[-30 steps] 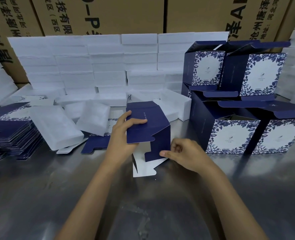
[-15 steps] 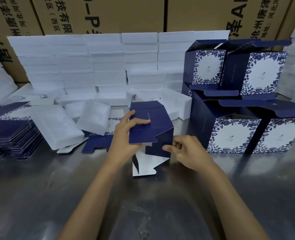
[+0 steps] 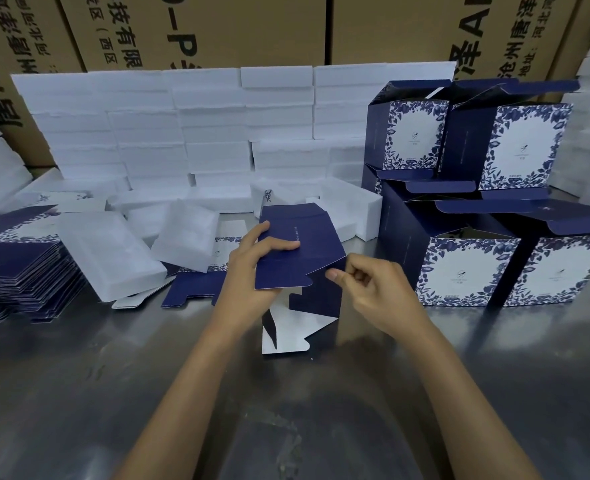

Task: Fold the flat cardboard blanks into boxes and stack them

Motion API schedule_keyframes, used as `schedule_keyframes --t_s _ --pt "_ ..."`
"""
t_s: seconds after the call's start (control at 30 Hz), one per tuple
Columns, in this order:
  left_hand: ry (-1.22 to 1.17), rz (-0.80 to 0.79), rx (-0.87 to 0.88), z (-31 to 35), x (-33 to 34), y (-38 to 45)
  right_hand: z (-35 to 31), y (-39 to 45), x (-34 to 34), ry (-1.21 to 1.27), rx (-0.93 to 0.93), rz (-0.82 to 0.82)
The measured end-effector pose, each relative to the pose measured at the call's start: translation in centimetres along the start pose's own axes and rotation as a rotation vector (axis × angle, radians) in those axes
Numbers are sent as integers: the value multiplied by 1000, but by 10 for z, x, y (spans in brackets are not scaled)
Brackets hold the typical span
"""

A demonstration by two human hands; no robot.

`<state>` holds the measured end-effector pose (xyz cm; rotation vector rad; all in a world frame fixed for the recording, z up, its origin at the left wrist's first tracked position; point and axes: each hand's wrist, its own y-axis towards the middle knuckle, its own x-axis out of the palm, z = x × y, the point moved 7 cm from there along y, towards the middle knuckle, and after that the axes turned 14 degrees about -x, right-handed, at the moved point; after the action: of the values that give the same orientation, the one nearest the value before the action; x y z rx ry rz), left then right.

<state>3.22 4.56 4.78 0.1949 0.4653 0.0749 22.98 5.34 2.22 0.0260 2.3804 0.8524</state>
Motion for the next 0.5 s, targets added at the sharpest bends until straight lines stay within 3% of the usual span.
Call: schedule_keyframes --t_s 0.17,0.3,0.5 --pt "17 -14 15 3 0 -2 1 -1 -4 30 75 1" --pt "27 -31 5 4 2 -3 -11 1 -13 326 101 188" --pt "160 -256 -17 -3 7 0 -28 -3 11 359 75 -11"
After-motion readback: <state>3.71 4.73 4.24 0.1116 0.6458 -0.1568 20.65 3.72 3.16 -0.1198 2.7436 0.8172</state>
